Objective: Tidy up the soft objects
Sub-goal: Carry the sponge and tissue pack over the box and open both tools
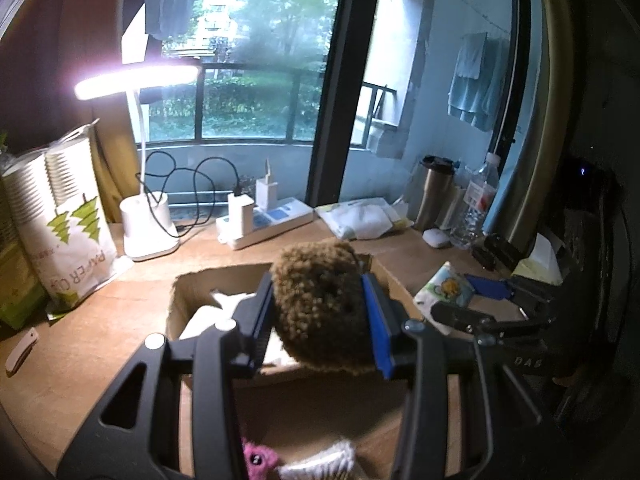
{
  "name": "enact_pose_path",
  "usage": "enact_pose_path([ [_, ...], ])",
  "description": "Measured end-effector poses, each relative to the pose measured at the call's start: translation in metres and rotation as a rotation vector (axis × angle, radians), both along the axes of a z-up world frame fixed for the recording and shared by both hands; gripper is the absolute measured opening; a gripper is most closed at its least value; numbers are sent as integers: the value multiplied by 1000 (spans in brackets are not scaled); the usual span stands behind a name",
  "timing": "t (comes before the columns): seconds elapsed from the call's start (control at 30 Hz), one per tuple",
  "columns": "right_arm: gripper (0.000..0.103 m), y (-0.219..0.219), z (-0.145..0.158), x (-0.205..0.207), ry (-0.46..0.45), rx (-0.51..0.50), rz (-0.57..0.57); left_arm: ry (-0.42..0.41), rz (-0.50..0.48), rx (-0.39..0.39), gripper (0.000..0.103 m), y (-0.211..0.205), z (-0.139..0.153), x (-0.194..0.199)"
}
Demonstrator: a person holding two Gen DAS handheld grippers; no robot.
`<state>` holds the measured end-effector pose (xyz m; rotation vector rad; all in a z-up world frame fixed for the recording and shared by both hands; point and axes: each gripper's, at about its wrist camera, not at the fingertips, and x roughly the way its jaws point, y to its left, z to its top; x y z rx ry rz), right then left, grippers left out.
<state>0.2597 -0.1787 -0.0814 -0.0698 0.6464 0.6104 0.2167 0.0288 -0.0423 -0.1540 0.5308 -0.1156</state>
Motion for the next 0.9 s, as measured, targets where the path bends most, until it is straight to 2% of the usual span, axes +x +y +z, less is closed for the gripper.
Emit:
enact_pose_path([
  [0.43,69,9,-6,31,20,23,5,9,-15,-38,43,-3,-17,48],
  [0.9,69,34,-27,59,70,16,50,100,-4,-66,44,5,-59,85],
])
